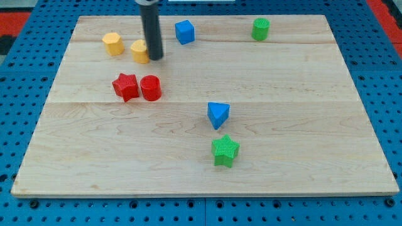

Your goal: Push the blue cube vertically above the blue triangle

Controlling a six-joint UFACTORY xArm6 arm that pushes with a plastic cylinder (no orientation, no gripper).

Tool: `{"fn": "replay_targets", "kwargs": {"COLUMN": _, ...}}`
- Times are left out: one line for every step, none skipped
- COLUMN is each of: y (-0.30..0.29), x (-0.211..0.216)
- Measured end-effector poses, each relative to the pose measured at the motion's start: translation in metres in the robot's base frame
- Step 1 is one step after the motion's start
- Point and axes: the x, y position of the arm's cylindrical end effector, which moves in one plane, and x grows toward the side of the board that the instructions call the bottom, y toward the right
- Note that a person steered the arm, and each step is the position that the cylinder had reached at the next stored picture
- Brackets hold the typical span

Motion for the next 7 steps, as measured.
{"fn": "replay_targets", "kwargs": {"y": -0.059, "x": -0.007}}
{"fn": "replay_targets", "kwargs": {"y": 0.016, "x": -0.004}}
{"fn": "replay_targets", "kwargs": {"y": 0.027, "x": -0.066}}
{"fn": "replay_targets", "kwargs": {"y": 0.011, "x": -0.104}}
{"fn": "replay_targets", "kwargs": {"y": 0.09, "x": -0.05}}
{"fn": "replay_targets", "kwargs": {"y": 0.093, "x": 0.037}}
{"fn": "replay_targets", "kwargs": {"y": 0.092, "x": 0.032}}
